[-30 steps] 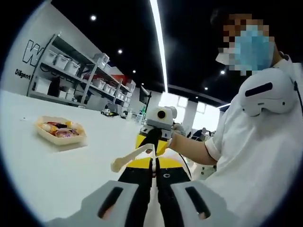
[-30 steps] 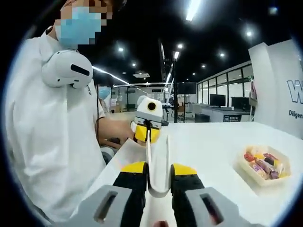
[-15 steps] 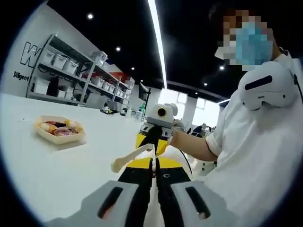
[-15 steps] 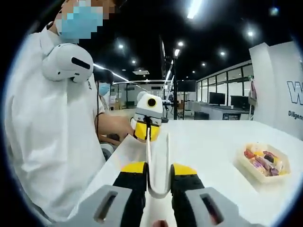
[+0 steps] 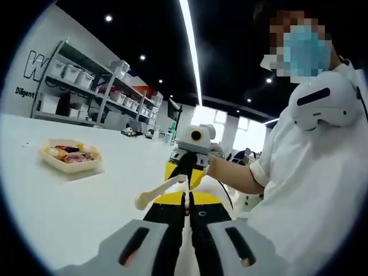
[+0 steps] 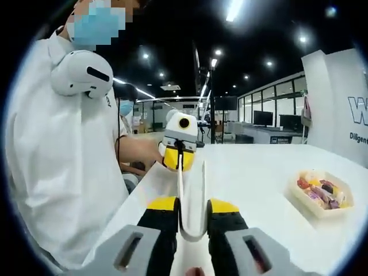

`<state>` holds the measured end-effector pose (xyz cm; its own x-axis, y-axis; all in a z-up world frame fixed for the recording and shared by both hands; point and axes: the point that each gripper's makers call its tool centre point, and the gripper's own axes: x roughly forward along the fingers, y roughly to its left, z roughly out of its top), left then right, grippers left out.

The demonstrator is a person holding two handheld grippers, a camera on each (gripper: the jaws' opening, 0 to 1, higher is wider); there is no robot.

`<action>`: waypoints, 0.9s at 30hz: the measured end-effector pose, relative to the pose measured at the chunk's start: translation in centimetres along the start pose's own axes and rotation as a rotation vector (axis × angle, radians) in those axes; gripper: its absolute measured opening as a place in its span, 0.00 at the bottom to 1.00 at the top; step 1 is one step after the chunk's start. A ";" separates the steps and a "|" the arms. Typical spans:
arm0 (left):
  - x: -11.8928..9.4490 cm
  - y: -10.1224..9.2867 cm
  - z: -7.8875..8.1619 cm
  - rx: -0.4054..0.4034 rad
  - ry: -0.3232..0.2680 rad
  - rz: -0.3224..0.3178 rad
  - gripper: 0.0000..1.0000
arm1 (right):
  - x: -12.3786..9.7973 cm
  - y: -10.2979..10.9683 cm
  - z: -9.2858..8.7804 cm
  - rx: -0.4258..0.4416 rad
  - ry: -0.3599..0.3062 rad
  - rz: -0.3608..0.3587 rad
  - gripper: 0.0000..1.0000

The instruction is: Place the target food into the container with the food tongs after gripping and lifting it, then release it inside without dropping or visibly crushing the food.

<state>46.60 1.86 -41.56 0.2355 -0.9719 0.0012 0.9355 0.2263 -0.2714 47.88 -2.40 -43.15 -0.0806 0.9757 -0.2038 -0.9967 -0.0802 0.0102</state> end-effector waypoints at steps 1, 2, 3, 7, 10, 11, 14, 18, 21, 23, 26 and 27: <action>0.0 0.0 -0.1 0.000 0.002 0.000 0.01 | 0.0 0.0 -0.1 0.001 0.002 -0.001 0.12; 0.0 0.0 -0.1 0.000 0.003 0.000 0.01 | 0.0 0.0 -0.2 0.001 0.003 -0.001 0.12; 0.1 0.0 -0.2 0.001 0.006 -0.001 0.01 | 0.0 0.0 -0.2 0.001 0.005 -0.001 0.12; 0.1 0.0 -0.4 0.005 0.012 -0.001 0.01 | 0.0 0.1 -0.5 0.001 0.010 -0.002 0.12; 0.2 0.0 -0.6 0.007 0.017 -0.002 0.01 | 0.0 0.1 -0.7 0.001 0.016 -0.002 0.12; 0.2 0.0 -0.6 0.008 0.019 -0.002 0.01 | 0.0 0.1 -0.7 0.002 0.018 -0.002 0.12; 0.2 0.0 -0.7 0.009 0.021 -0.003 0.01 | 0.0 0.2 -0.8 0.002 0.022 -0.002 0.12; 0.2 0.0 -0.9 0.010 0.026 -0.002 0.01 | 0.1 0.2 -1.1 0.004 0.030 -0.001 0.12; 0.2 0.1 -1.0 0.012 0.031 -0.001 0.01 | 0.1 0.2 -1.3 0.007 0.034 0.000 0.12; 0.2 0.1 -1.2 0.014 0.036 0.000 0.01 | 0.2 0.2 -1.4 0.008 0.037 0.000 0.12; 0.2 0.2 -1.3 0.014 0.040 0.001 0.01 | 0.2 0.2 -1.6 0.010 0.044 0.000 0.12; 0.2 0.2 -1.4 0.013 0.042 0.002 0.01 | 0.2 0.2 -1.7 0.011 0.046 0.000 0.12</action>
<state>46.46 1.62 -42.95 0.2259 -0.9733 -0.0396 0.9385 0.2284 -0.2589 47.65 -2.53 -44.85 -0.0807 0.9653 -0.2483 -0.9967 -0.0781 0.0205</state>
